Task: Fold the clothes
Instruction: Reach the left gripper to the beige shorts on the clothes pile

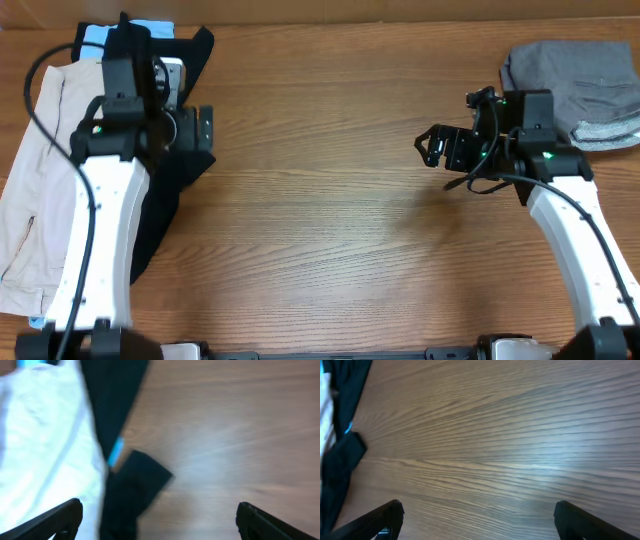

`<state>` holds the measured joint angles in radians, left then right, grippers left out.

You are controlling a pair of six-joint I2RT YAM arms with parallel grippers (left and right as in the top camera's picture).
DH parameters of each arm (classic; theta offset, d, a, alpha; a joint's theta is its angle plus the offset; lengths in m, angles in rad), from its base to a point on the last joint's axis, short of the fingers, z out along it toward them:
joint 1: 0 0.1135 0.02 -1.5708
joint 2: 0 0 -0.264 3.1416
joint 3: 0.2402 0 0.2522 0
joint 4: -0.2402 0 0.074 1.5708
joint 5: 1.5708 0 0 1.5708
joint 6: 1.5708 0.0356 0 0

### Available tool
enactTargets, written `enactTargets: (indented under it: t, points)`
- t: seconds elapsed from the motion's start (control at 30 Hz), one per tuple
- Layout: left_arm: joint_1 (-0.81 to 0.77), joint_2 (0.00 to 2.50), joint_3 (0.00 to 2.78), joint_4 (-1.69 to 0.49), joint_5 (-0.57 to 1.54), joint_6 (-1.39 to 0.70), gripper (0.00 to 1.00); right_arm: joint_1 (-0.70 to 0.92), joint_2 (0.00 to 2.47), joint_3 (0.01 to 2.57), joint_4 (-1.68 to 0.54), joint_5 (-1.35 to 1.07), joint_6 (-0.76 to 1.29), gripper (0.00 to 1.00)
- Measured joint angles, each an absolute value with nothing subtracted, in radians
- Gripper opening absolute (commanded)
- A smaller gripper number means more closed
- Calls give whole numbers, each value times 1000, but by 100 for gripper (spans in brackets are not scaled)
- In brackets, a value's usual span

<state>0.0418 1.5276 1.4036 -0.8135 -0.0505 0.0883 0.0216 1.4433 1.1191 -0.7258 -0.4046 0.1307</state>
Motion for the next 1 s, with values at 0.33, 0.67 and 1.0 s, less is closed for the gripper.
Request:
enactTargets:
  t: [0.33,0.67,1.0]
  points:
    - [119,1787,1406,-699,-249,116,90,21,1479,1119,-725,-448,130,100]
    - [173,1972,1406,-698,-286,117,80,21,1479,1119,-727,-444,130,100]
    - [193,2036,1407,-656,-304,96,65,21,1479,1119,-744,-399,130,100]
